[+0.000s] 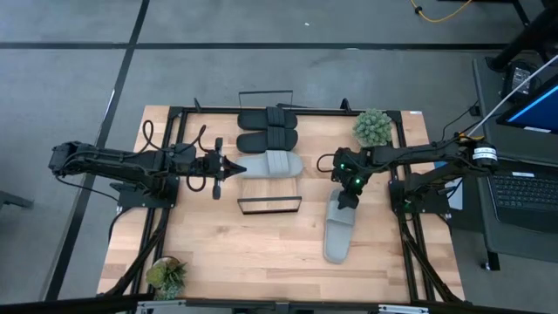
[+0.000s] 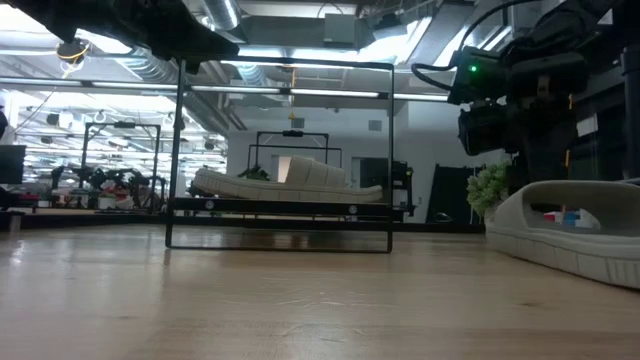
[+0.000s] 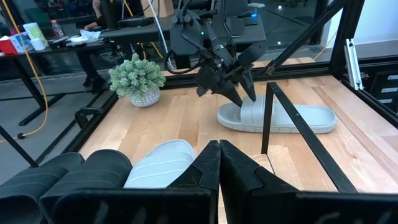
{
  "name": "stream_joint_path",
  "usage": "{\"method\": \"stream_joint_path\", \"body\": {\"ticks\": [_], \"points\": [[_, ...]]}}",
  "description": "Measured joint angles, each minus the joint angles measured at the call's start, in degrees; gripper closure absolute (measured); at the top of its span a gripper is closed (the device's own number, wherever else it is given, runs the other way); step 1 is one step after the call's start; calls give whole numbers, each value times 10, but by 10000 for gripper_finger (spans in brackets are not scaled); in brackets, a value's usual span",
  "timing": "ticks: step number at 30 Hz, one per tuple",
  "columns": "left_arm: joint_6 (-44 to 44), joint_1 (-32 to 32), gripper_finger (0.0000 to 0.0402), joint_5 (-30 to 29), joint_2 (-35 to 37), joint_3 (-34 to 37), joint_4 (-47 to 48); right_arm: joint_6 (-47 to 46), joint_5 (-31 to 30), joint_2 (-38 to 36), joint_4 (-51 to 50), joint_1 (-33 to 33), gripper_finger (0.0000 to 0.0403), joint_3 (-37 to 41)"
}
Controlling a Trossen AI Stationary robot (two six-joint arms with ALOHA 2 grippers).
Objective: Pick and place slides into the shelf
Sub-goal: Put the gray slides on the shelf
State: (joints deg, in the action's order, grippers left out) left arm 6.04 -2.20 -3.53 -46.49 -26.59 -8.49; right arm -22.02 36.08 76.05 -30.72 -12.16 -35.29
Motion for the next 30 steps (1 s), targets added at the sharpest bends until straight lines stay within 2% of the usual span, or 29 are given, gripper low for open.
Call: {"method": "stream_joint_path", "body": {"ticks": [10,14,19,26,30], "points": [[0,0,401,0,0,0,0,1,-1,0,0,0,230,0],[0,0,401,0,0,0,0,2,-31,6,1,0,230,0],[0,0,401,0,0,0,0,13,-30,24,4,1,230,0],[0,0,401,0,0,0,0,17,28,48,21,1,230,0],[0,0,401,0,0,0,0,31,32,49,24,1,240,1]]}}
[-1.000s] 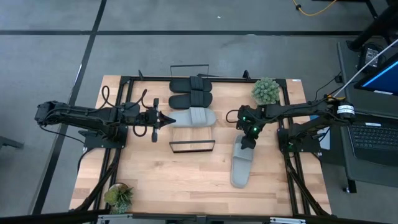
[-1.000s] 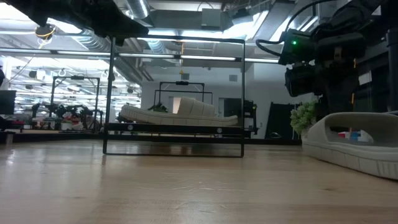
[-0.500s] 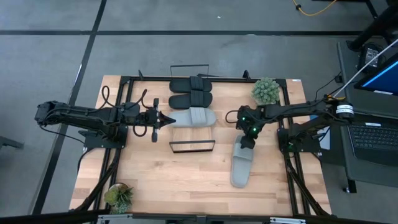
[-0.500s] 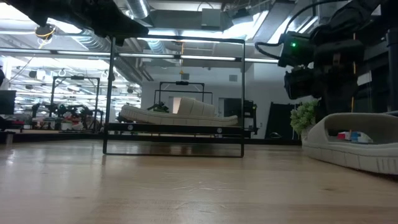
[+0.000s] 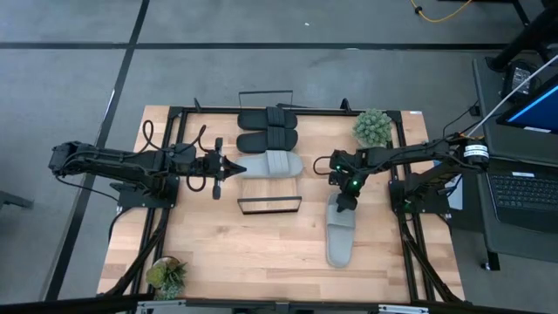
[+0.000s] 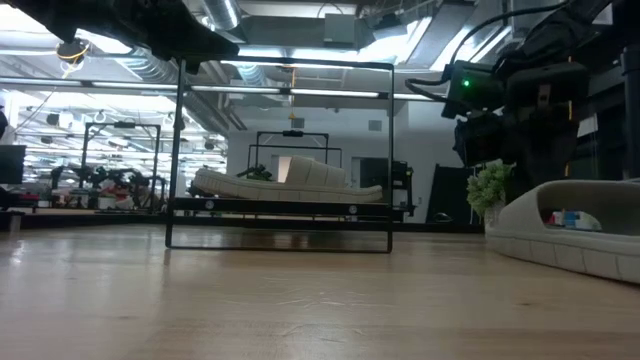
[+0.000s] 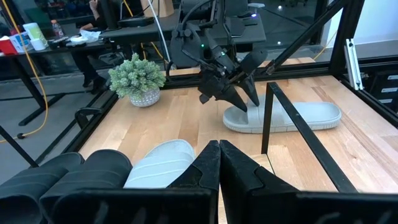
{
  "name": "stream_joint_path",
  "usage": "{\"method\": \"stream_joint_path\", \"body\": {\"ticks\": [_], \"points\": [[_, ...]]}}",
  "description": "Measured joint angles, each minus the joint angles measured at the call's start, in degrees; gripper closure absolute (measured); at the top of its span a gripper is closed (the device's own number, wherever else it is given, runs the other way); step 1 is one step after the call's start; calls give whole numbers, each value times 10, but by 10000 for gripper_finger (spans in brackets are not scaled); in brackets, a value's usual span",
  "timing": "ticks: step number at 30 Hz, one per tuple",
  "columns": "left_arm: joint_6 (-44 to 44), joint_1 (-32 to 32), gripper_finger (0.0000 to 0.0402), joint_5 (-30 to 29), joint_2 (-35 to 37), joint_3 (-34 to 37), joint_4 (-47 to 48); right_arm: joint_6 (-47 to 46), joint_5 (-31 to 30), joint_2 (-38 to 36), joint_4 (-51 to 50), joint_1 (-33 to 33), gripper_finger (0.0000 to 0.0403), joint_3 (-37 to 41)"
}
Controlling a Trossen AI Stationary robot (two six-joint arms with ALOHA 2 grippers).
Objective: Pick and place slides into the shelf
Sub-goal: Put the gray slides on the shelf
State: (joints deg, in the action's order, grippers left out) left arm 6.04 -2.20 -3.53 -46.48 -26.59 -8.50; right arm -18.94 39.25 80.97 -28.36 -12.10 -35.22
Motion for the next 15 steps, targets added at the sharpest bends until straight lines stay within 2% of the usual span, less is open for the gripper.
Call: {"method": "stream_joint_path", "body": {"ticks": [4,9,15], "points": [[0,0,401,0,0,0,0,1,7,0,-1,0,288,0],[0,0,401,0,0,0,0,1,22,0,-7,0,383,0],[0,0,401,0,0,0,0,0,20,0,-3,0,395,0]]}}
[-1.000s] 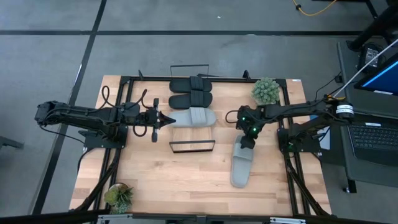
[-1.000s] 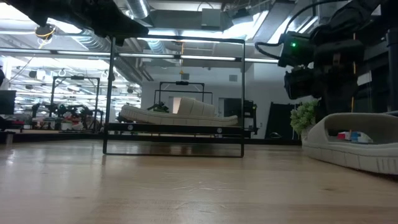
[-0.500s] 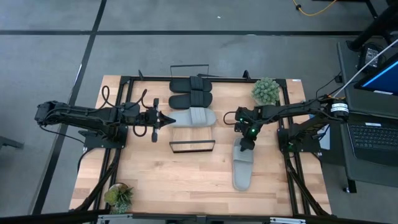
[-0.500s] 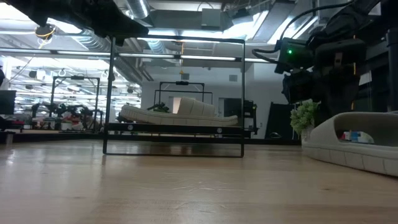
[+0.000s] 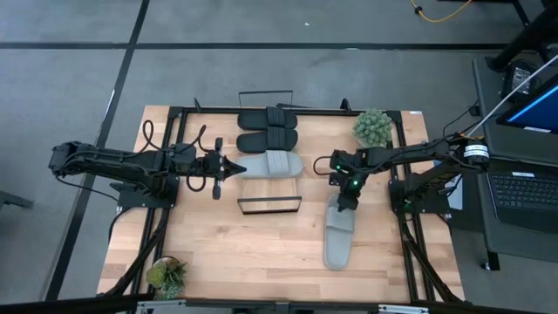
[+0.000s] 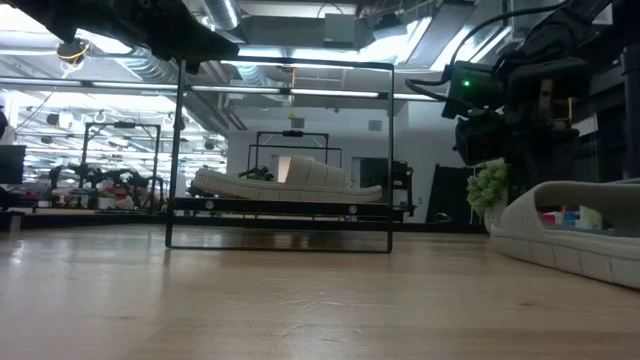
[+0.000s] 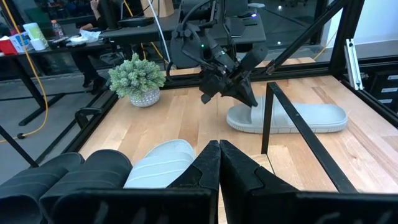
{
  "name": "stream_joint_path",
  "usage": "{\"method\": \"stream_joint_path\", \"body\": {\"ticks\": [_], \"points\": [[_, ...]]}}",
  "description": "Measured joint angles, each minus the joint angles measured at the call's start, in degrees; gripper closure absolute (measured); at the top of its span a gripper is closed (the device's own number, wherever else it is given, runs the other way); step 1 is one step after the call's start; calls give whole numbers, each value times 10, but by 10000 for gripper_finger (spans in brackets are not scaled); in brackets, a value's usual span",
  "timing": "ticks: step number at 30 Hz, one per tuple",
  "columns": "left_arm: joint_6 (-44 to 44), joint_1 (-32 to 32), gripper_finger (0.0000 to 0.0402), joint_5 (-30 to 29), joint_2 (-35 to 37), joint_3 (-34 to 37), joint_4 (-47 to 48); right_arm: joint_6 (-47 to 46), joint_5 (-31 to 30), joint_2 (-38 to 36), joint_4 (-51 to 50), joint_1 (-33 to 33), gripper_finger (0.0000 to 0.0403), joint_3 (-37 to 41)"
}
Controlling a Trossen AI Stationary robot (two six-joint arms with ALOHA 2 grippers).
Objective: Pick and place slides into the shelf
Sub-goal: Put the gray slides on the shelf
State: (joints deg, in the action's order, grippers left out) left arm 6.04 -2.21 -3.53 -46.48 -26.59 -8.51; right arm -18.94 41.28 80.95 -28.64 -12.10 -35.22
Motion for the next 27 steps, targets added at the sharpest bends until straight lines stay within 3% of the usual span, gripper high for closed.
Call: {"method": "stream_joint_path", "body": {"ticks": [9,19,27], "points": [[1,0,401,0,0,0,0,-16,-37,-23,12,0,400,-16],[1,0,401,0,0,0,0,0,-240,-108,-103,0,401,-107],[2,0,401,0,0,0,0,0,-364,-153,-161,0,401,-181]]}}
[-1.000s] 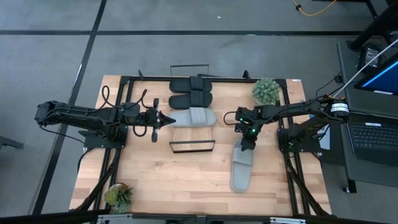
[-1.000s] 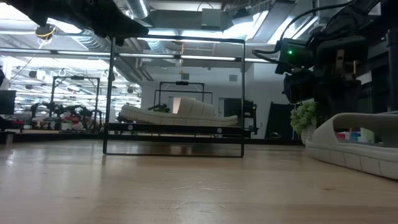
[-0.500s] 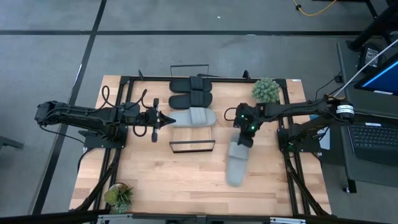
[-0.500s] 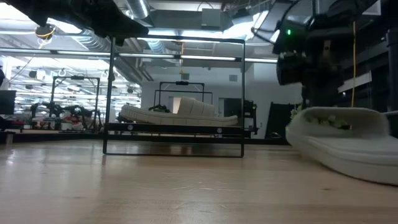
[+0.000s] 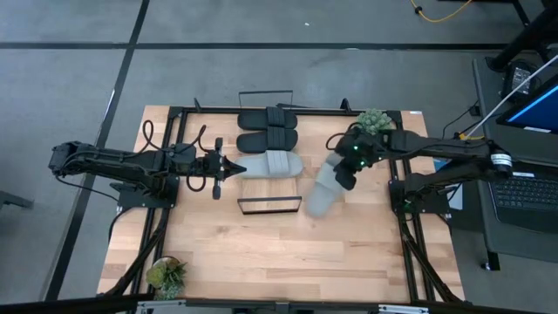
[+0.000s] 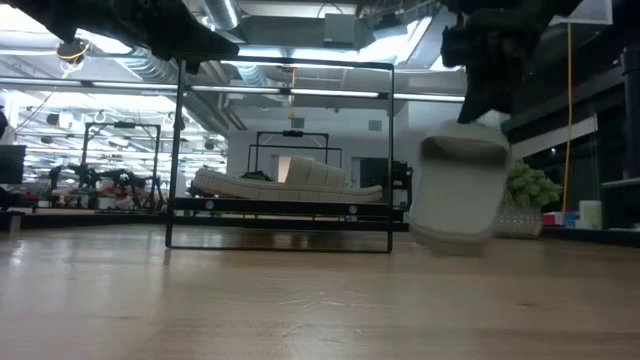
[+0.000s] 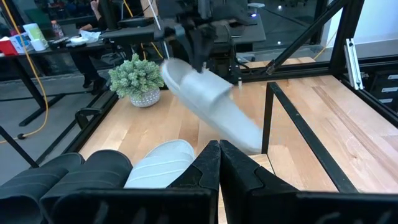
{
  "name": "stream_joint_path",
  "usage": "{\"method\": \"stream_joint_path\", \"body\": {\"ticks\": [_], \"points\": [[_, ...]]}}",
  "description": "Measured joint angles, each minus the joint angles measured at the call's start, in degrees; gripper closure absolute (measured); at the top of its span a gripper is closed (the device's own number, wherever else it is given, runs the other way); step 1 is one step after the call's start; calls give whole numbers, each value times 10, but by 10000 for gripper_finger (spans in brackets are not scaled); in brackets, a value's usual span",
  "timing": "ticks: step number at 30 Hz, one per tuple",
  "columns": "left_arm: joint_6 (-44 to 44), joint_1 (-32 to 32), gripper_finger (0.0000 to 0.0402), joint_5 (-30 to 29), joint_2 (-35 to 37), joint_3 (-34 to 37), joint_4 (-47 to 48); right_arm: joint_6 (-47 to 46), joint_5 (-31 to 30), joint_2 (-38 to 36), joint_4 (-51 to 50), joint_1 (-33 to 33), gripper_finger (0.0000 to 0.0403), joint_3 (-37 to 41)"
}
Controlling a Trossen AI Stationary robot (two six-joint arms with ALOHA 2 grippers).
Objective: Pick and place slides into the shelf
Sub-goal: Put the gray slides on the shelf
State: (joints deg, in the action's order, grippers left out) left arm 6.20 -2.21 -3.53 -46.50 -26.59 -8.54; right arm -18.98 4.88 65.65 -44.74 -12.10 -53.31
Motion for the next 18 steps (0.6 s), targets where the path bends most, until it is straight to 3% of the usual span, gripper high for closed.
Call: {"method": "stream_joint_path", "body": {"ticks": [12,18], "points": [[4,0,401,0,0,0,-1,1,-166,-7,-49,0,401,-109],[14,0,401,0,0,0,-1,-4,-178,-7,-22,0,401,-148]]}}
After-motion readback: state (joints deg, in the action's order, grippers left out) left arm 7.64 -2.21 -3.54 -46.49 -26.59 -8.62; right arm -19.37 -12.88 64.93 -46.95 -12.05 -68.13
